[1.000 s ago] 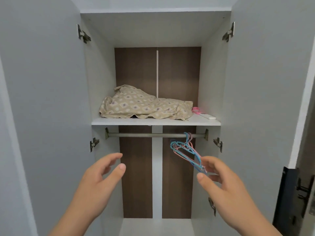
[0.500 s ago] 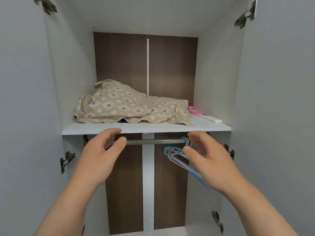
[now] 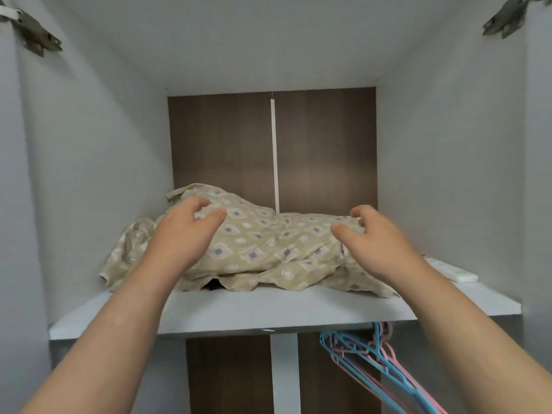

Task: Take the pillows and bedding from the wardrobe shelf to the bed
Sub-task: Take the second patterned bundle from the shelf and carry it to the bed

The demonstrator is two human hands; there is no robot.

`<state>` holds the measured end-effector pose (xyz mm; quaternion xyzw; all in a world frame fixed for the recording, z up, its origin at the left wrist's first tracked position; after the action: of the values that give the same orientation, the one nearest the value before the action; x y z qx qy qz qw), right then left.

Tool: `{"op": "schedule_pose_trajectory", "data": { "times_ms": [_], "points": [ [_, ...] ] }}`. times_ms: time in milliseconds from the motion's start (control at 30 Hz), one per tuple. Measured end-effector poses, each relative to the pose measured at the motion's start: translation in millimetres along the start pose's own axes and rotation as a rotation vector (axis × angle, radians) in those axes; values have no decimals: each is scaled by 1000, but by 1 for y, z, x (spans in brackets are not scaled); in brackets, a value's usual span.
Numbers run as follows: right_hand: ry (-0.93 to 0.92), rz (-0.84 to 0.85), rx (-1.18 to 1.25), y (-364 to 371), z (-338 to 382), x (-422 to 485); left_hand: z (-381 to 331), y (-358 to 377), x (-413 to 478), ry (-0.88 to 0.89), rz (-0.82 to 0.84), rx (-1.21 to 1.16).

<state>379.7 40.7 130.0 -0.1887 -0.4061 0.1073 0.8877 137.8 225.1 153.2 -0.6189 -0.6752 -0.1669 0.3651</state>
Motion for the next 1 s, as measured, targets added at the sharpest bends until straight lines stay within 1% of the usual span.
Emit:
{"op": "schedule_pose_trajectory", "data": {
  "times_ms": [133, 333, 467, 533, 633, 700, 833, 900, 1000],
  "points": [
    [4, 50, -84, 42, -8, 53, 22, 34, 46, -25, -15, 101],
    [104, 120, -176, 96, -33, 111, 60, 88, 112, -38, 15, 250],
    [242, 162, -237, 129, -58, 139, 93, 114, 153, -58, 25, 530],
    [307, 216, -241, 150, -71, 146, 116, 125, 166, -120, 62, 627],
    [362, 288, -288, 189, -99, 154, 148, 144, 177, -176, 156, 675],
    [378, 276, -353, 206, -116, 160, 163, 153, 184, -186, 150, 681],
    [365, 239, -478, 225, -129, 169, 183, 164, 196, -224, 116, 692],
    [373, 178, -482, 229, -130, 169, 184, 166, 197, -221, 78, 723],
    [344, 49, -412, 225, -127, 170, 183, 169, 196, -170, 52, 723]
  ]
}}
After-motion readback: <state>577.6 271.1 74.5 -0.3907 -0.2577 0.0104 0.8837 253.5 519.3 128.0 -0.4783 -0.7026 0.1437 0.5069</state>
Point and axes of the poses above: each hand's wrist, its own x-axis towards the middle knuckle, its own y-axis out of the palm, z = x × y, the point moved 9 cm from there along x, towards the middle knuckle, and after that the axes turned 14 degrees about -z, right-handed, at the moved point
